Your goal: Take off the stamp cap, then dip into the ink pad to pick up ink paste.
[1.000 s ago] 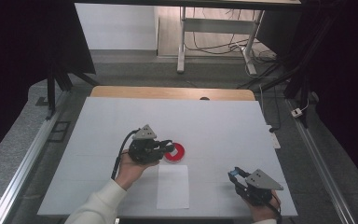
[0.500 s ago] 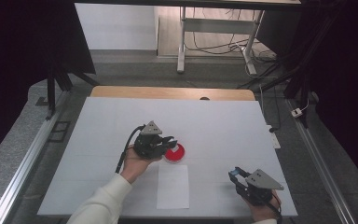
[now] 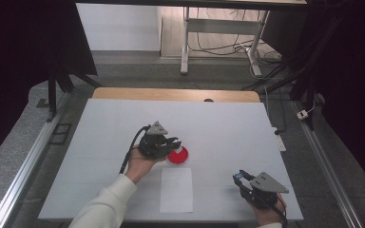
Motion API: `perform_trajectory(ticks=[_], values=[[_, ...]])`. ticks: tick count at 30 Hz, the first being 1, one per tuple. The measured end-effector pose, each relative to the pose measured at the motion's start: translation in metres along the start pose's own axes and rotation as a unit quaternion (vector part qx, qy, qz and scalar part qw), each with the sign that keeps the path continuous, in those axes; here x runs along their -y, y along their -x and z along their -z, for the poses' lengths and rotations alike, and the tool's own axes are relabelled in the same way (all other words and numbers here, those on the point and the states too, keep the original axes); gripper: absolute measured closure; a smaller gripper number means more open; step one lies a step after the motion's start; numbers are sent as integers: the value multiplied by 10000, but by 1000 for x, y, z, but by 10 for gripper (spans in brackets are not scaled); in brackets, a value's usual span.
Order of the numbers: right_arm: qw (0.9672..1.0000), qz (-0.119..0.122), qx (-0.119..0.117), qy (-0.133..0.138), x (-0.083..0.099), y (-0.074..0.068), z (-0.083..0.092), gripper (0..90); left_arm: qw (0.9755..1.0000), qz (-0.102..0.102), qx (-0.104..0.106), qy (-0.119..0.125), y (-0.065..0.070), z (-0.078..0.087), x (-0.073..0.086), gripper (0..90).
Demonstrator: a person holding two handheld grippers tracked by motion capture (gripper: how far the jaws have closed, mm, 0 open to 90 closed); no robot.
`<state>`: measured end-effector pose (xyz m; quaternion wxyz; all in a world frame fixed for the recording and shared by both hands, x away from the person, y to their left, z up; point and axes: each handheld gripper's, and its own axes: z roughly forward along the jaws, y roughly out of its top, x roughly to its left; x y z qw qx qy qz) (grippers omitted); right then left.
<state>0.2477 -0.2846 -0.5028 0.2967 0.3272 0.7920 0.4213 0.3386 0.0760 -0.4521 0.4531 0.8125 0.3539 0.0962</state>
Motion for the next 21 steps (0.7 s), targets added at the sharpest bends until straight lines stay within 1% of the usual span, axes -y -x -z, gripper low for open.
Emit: perform_trajectory(ticks=[6,9,14,21], values=[[10000,4,-2,-3,0,0,0,641,9998,-40,-56,-168,-1,-9,0,757],[10000,13,17,-14,0,0,0,640,9997,-46,-68,-213,-1,-13,0,757],[10000,3,-6,-2,0,0,0,641,9994,-39,-115,-310,-3,-17,1,757],[10000,-2,-12,-1,0,0,0,641,9989,-81,-172,-418,-4,-21,2,757]])
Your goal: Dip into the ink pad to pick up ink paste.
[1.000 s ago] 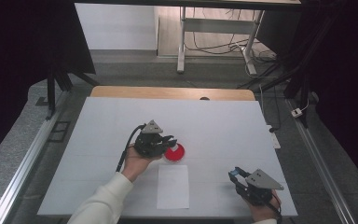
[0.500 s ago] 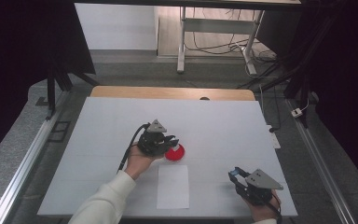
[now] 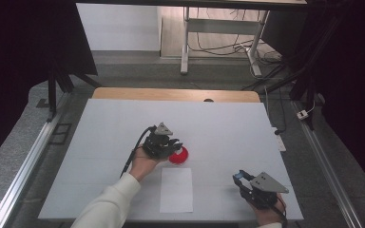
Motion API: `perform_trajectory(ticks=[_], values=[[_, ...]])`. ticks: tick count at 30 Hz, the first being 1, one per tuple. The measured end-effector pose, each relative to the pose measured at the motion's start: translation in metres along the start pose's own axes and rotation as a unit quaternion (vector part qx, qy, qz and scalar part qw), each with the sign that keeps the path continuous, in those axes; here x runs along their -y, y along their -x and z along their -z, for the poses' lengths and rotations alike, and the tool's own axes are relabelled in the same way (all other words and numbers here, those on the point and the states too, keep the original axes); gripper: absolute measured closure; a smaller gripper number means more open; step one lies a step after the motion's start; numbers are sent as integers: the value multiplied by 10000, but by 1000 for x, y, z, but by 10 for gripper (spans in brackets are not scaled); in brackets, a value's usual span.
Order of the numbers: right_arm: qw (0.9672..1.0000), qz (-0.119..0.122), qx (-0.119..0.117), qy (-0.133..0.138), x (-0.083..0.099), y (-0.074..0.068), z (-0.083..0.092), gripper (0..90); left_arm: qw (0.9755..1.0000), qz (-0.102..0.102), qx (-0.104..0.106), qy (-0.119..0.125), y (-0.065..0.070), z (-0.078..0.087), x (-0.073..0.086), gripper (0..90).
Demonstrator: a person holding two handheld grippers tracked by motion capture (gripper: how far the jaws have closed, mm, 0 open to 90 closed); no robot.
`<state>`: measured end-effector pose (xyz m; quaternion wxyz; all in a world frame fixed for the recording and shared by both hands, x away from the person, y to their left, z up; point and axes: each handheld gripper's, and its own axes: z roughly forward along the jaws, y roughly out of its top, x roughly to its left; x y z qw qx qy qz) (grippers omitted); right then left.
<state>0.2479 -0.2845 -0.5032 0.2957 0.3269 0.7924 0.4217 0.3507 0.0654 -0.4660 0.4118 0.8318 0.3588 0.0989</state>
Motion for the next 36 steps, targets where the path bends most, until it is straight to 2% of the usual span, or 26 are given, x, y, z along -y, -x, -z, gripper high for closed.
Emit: perform_trajectory(ticks=[10,15,21,36], values=[[10000,-29,-5,22,1,1,0,640,9996,-104,-128,-230,-2,-11,2,757],[10000,-33,12,12,1,1,1,641,9994,-83,-192,-266,-4,-17,3,757],[10000,-42,10,11,1,2,2,641,9990,-169,-246,-346,-5,-21,4,758],[10000,-45,21,0,1,2,2,640,9979,-268,-376,-447,-8,-24,5,758]])
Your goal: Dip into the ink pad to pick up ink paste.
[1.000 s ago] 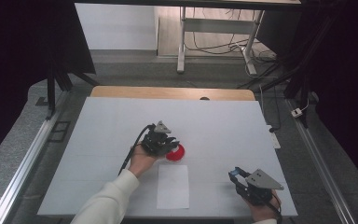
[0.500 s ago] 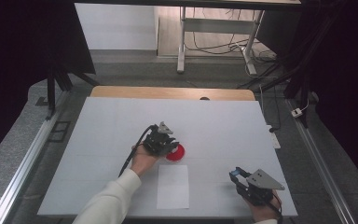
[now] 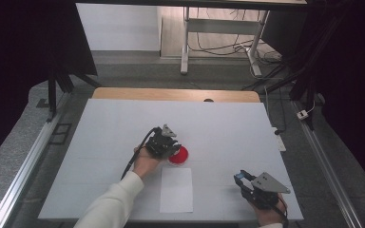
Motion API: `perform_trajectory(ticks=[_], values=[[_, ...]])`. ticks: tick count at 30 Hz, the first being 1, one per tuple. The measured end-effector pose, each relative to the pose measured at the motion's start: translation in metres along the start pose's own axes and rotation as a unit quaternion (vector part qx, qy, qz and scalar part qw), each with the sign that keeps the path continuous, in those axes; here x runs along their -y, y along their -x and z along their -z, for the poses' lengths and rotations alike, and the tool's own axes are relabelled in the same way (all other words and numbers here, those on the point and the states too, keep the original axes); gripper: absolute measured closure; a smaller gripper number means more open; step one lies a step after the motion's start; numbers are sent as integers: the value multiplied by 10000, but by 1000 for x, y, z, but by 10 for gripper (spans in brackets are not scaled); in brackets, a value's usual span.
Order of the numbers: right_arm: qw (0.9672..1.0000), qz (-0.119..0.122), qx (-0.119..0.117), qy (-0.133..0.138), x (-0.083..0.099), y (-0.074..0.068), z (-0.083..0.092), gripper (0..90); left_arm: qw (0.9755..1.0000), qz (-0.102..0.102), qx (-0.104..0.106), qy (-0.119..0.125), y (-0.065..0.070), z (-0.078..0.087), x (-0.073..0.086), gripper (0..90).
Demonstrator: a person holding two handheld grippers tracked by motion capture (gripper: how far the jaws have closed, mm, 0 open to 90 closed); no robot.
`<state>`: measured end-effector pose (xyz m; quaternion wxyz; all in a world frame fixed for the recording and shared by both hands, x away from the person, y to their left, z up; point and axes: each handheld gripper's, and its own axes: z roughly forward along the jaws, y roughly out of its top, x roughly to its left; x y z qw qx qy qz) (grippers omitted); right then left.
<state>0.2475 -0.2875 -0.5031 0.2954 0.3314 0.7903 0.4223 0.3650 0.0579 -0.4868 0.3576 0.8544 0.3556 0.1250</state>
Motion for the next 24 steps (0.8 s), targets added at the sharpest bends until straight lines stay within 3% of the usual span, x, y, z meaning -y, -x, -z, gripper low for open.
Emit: perform_trajectory(ticks=[24], values=[[10000,0,-3,6,0,0,0,641,9999,-90,-1,-81,3,-5,0,759]])
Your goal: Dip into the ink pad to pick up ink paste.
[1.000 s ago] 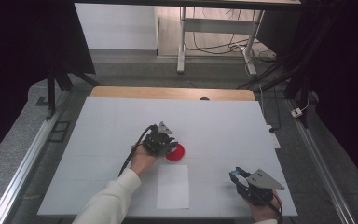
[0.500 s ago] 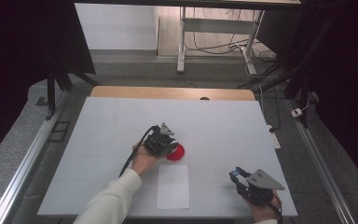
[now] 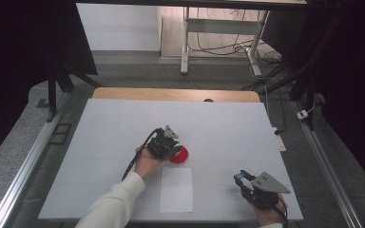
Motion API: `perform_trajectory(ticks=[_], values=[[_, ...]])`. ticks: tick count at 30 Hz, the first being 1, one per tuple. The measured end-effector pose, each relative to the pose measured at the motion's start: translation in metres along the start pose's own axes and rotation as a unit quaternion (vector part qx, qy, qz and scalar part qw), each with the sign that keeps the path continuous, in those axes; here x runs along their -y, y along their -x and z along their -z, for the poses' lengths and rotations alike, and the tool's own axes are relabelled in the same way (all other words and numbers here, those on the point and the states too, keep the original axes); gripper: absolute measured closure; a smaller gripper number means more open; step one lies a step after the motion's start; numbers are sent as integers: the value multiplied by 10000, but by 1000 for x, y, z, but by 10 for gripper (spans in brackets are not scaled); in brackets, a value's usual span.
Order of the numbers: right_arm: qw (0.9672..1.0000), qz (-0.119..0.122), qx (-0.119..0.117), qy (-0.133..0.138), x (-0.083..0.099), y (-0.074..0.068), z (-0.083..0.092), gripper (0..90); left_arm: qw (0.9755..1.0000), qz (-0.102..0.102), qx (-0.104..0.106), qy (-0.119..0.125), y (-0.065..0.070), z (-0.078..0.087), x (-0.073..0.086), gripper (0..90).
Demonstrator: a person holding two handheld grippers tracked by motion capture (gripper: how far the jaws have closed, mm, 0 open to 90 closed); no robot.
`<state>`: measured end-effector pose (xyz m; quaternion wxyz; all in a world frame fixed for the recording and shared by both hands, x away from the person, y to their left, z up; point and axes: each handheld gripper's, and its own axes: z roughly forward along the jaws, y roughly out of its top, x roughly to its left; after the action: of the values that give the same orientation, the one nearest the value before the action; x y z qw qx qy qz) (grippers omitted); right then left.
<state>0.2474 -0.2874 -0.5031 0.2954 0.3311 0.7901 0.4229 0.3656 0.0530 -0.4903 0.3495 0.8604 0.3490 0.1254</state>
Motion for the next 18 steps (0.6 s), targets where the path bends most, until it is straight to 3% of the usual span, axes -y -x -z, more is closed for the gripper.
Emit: perform_trajectory(ticks=[18], values=[[10000,30,3,-10,0,0,-1,641,10000,-58,13,-54,0,-2,1,760]])
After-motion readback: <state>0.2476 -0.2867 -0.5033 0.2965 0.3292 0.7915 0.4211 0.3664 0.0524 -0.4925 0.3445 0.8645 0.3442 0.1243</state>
